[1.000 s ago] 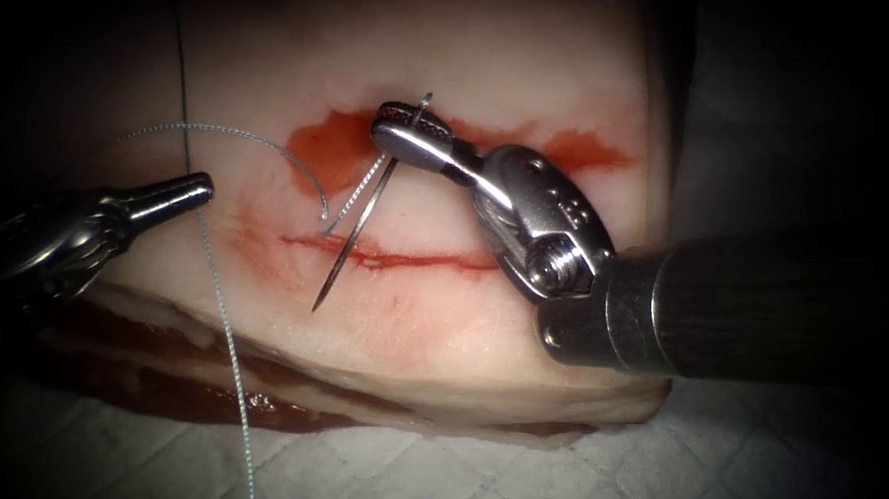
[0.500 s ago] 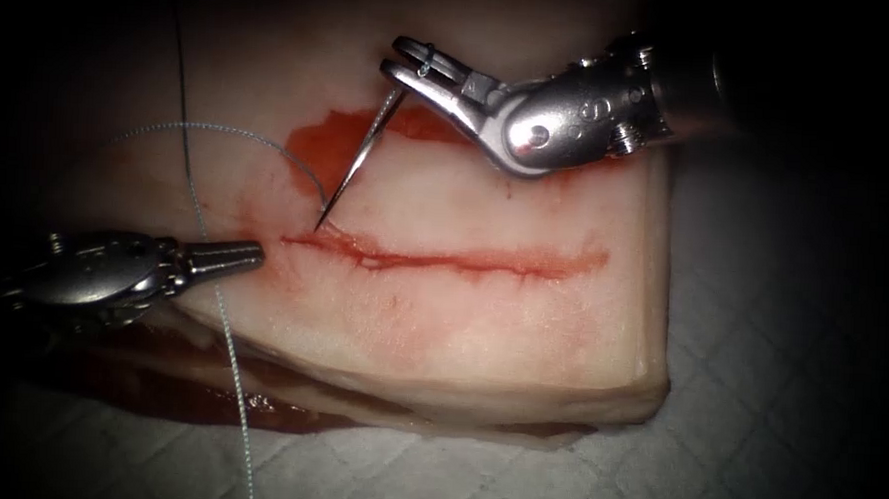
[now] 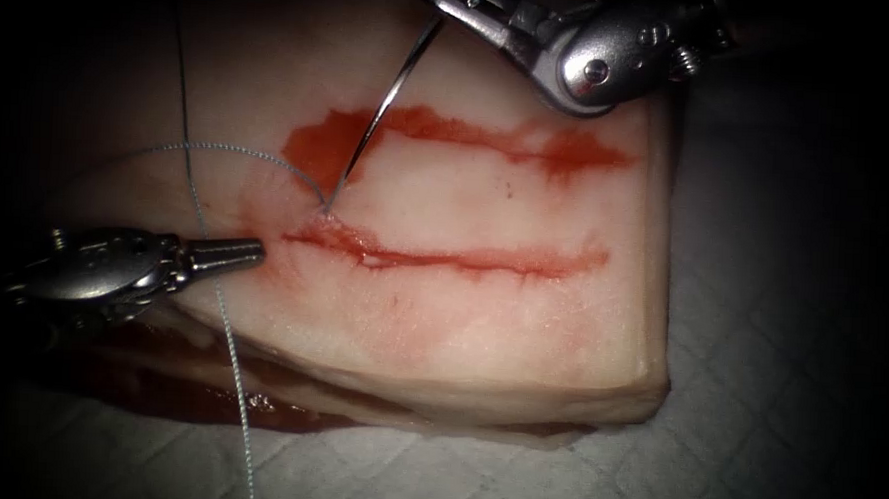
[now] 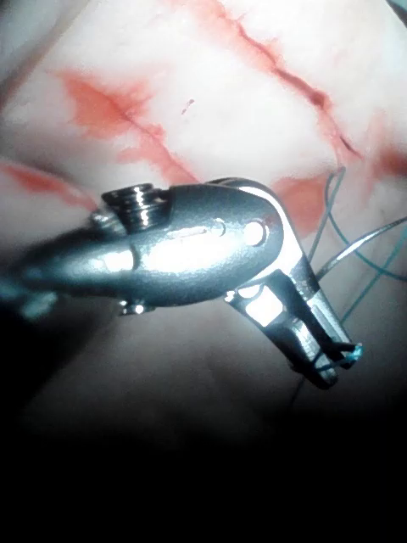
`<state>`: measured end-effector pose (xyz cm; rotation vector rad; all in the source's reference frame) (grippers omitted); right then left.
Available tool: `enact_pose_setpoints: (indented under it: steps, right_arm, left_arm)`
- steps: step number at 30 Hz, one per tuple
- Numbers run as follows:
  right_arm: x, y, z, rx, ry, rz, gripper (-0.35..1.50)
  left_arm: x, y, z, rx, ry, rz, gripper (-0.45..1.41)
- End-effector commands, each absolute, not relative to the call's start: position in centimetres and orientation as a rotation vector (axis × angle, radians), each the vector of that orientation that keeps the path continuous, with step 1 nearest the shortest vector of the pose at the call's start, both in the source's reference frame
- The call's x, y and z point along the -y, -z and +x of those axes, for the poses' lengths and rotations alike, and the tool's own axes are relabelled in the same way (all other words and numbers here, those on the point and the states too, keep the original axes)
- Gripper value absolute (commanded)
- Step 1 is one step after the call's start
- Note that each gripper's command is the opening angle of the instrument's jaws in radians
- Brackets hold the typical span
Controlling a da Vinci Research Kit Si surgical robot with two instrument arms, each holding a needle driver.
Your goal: Wound Closure
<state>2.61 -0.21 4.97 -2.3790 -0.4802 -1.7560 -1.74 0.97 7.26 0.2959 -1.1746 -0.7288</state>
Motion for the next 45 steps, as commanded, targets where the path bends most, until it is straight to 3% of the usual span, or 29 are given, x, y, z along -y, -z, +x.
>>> enact_pose_setpoints:
  steps: [1, 12, 28, 45]
  right_arm:
    - [0.18, -4.98, 2.71, 0.449, 1.778, -2.382, -0.35]
    - [0.30, -5.04, 2.99, 0.389, 1.904, -2.465, -0.35]
    - [0.27, -5.03, 2.98, 0.397, 1.908, -2.454, -0.35]
    - [0.27, -5.07, 2.91, 0.404, 1.913, -2.443, -0.35]
  left_arm:
    - [-0.98, -7.31, -1.80, 1.190, 0.640, 0.281, -0.45]
    - [-1.09, -7.51, -1.99, 1.246, 0.325, 0.386, -0.45]
    - [-1.38, -8.02, -2.03, 1.032, 0.415, 0.509, -0.45]
    - [-1.24, -8.05, -2.20, 1.013, 0.447, 0.640, -0.45]
